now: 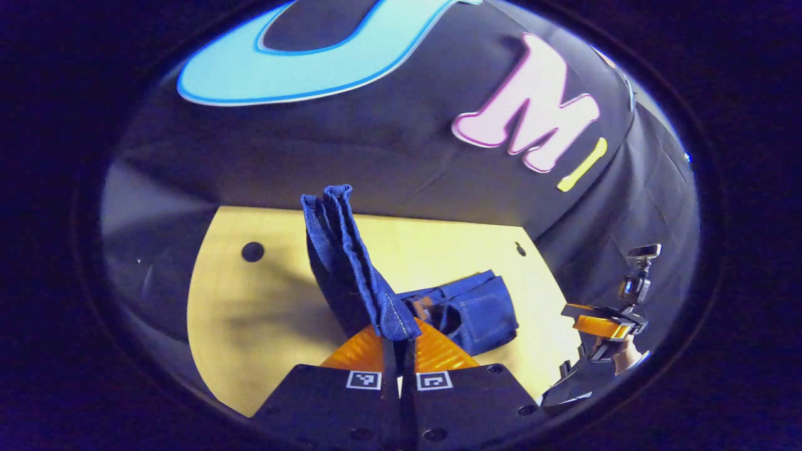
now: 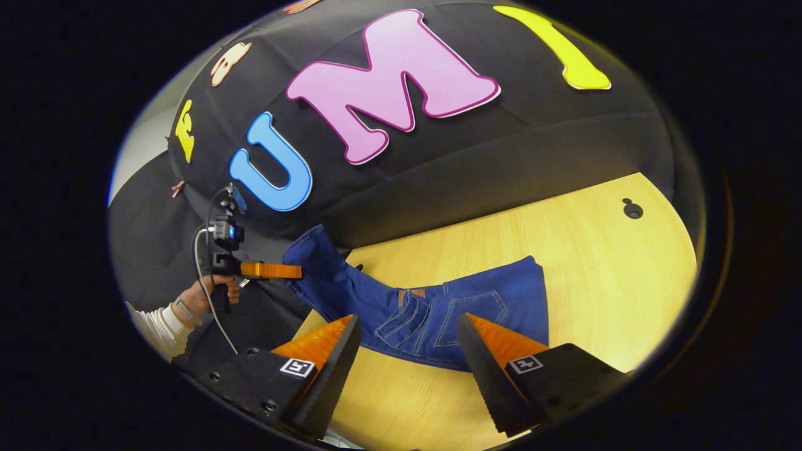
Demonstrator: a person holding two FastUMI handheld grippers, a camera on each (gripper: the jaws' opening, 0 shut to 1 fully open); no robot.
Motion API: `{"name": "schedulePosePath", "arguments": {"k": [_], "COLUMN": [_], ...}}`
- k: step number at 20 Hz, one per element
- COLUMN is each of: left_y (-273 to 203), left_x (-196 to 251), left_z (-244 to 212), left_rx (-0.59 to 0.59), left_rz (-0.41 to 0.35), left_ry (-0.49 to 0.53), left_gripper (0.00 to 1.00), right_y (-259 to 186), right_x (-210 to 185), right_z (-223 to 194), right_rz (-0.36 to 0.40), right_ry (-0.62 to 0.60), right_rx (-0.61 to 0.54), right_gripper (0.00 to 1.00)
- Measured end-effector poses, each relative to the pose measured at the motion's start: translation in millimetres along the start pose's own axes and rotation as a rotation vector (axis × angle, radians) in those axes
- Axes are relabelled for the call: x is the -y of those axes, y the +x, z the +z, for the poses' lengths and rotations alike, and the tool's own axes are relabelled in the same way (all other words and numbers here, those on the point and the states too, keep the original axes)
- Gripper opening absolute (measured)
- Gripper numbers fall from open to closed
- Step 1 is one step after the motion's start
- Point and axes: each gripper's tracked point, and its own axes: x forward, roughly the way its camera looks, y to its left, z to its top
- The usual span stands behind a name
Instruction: Grasp the waist and the cuffs of the jeans and fold them to make the two legs overlap; first hold the waist and fold one-third of the jeans toward the cuffs, then hold the cuffs and fold the remaining one-third in the same direction to finish folding.
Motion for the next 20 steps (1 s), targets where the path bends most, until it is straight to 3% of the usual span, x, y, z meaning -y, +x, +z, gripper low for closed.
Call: {"name": "schedulePosePath", "arguments": {"k": [4, 7, 12, 17, 18, 19, 20], "left_y": [75, 139, 228, 270, 270, 268, 261], "left_x": [121, 165, 163, 161, 164, 174, 190], "left_z": [0, -32, -97, -149, -151, -152, -149], "left_rx": [-0.021, -0.127, -0.333, -0.428, -0.415, -0.4, -0.38], "left_rz": [-0.154, -0.218, -0.169, -0.05, -0.053, -0.09, -0.128], "left_ry": [0.063, 0.091, 0.155, 0.136, 0.12, 0.092, 0.054], "left_gripper": [0.06, 0.06, 0.06, 0.08, 0.16, 0.31, 0.54], "right_y": [-34, -59, -90, -101, -101, -100, -98], "right_x": [11, 28, 65, 97, 99, 98, 97], "right_z": [10, 13, 2, 0, 1, 3, 5], "right_rz": [-0.032, -0.069, -0.151, -0.198, -0.198, -0.19, -0.179], "right_ry": [0.002, 0.026, 0.056, 0.058, 0.058, 0.064, 0.069], "right_rx": [0.049, 0.079, 0.086, 0.07, 0.065, 0.062, 0.062], "right_gripper": [0.95, 0.95, 0.95, 0.95, 0.95, 0.95, 0.95]}}
